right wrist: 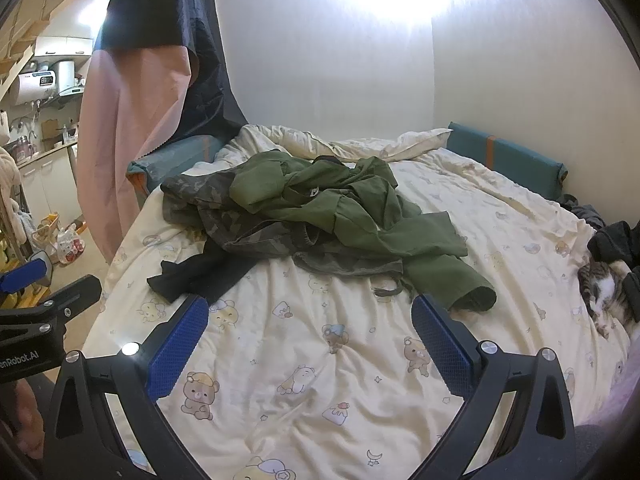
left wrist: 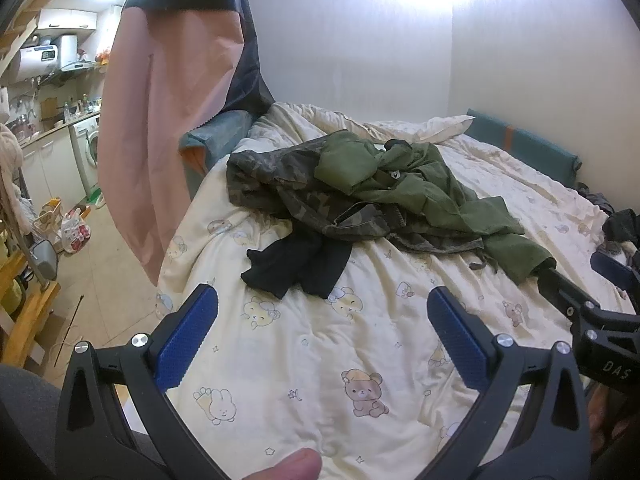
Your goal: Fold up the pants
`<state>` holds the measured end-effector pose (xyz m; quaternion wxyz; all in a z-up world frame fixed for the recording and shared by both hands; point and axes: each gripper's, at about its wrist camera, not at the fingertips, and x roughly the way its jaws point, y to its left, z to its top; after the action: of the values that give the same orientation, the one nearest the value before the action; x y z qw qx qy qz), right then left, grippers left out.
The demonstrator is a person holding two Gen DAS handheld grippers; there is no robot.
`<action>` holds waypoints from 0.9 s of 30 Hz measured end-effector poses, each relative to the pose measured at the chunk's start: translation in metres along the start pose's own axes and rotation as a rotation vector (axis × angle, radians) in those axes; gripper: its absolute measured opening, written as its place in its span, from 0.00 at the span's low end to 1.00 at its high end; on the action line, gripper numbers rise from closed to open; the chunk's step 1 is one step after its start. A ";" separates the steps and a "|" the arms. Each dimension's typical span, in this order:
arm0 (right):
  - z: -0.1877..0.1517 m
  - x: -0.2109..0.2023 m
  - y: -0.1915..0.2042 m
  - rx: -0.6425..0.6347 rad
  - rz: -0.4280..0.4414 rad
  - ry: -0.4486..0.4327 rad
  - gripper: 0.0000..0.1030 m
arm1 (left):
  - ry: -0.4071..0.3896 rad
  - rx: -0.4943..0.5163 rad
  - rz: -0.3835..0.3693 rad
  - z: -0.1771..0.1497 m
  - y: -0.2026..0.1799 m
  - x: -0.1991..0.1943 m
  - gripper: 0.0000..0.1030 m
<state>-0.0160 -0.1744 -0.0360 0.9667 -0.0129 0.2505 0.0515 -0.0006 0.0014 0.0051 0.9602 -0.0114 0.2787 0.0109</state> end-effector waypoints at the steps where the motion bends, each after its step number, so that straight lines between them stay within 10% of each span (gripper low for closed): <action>1: 0.000 0.001 -0.001 0.000 0.001 0.000 1.00 | 0.001 0.002 -0.001 0.000 0.000 0.000 1.00; 27: -0.001 0.001 -0.002 -0.009 -0.001 0.003 1.00 | 0.002 0.012 0.006 -0.005 0.000 0.003 1.00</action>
<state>-0.0154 -0.1763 -0.0371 0.9663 -0.0177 0.2516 0.0519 -0.0007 0.0014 -0.0011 0.9600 -0.0050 0.2797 0.0122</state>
